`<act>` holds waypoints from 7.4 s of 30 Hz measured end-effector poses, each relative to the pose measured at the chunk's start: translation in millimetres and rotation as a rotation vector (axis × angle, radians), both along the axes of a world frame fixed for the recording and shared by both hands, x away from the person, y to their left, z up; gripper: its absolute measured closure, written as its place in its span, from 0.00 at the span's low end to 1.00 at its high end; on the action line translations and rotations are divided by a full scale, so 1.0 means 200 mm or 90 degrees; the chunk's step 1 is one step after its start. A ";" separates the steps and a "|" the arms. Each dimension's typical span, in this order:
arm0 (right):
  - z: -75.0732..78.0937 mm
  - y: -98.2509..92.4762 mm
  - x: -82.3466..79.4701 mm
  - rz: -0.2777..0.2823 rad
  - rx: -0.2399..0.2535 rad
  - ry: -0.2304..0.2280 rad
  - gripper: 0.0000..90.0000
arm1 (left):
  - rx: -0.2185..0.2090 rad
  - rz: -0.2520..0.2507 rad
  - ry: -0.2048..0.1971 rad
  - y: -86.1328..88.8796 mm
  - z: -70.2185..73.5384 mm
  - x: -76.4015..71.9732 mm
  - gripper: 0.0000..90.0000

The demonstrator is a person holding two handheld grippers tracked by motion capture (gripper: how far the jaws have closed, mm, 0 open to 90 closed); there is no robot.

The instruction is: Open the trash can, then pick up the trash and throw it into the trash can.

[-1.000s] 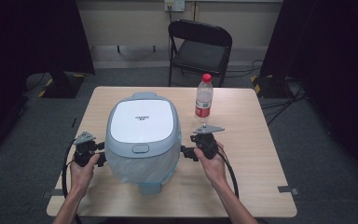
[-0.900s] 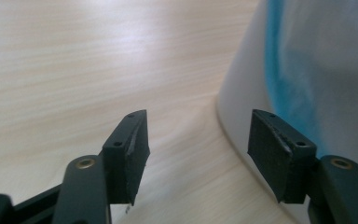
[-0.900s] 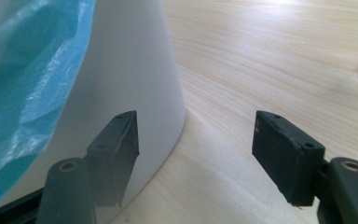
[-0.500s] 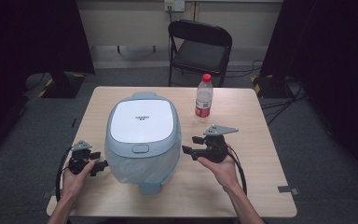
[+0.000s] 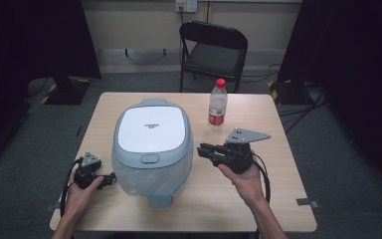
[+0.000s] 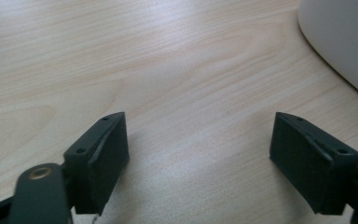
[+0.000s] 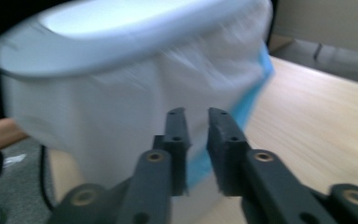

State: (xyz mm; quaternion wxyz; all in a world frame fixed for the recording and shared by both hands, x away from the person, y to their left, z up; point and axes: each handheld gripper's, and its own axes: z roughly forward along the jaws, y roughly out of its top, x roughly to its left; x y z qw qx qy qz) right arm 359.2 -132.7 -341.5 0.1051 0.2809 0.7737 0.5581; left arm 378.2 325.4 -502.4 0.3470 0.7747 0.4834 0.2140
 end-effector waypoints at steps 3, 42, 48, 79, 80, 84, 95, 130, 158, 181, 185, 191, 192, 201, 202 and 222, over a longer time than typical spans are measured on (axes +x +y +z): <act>0.09 0.02 -0.04 0.036 0.011 -0.020 0.96 | 0.002 0.001 0.000 0.00 0.00 0.00 0.19; 0.25 0.45 -0.11 0.217 -0.009 -0.056 1.00 | -0.001 -0.002 0.003 0.00 0.00 0.01 0.18; 0.27 0.47 -0.12 0.220 -0.032 -0.051 1.00 | -0.001 -0.002 0.003 0.01 0.00 0.01 0.18; -0.09 -0.12 0.26 -0.134 -0.059 0.030 0.32 | 0.000 -0.005 0.003 0.01 0.00 0.01 0.17; -0.12 -0.13 0.30 -0.146 -0.061 0.052 0.27 | 0.001 -0.005 0.004 0.01 0.00 0.01 0.17; -0.20 -0.16 0.43 -0.205 -0.088 0.067 0.19 | 0.000 -0.005 0.003 0.01 0.00 0.01 0.17; -0.33 -0.15 0.71 -0.264 -0.135 0.090 0.17 | 0.003 -0.010 0.003 0.01 0.00 0.02 0.17; -0.46 -0.05 1.14 -0.343 -0.162 0.070 0.29 | 0.004 -0.010 0.002 0.01 0.00 0.02 0.17; -0.32 -0.28 0.62 -0.272 -0.009 0.071 0.31 | 0.005 -0.010 0.003 0.01 0.00 0.02 0.17; -0.10 -0.33 0.22 -0.205 0.100 0.062 0.32 | 0.005 -0.007 0.002 0.01 0.00 0.02 0.17; -0.04 -0.34 0.17 -0.196 0.113 0.050 0.32 | 0.005 -0.006 0.002 0.01 0.00 0.02 0.17; 0.05 -0.37 0.12 -0.172 0.144 0.035 0.32 | 0.006 -0.006 0.002 0.01 0.00 0.01 0.17; 0.06 -0.37 0.12 -0.168 0.153 0.035 0.32 | 0.006 -0.006 0.002 0.01 0.00 0.01 0.17; 0.19 -0.39 0.08 -0.127 0.214 0.017 0.32 | 0.005 -0.003 0.001 0.01 0.00 0.01 0.17; 0.20 -0.39 0.07 -0.122 0.220 0.014 0.32 | 0.007 -0.004 0.002 0.01 0.00 0.01 0.17; 0.51 -0.25 0.07 -0.027 0.312 -0.042 0.32 | 0.007 -0.003 0.002 0.01 0.00 0.01 0.16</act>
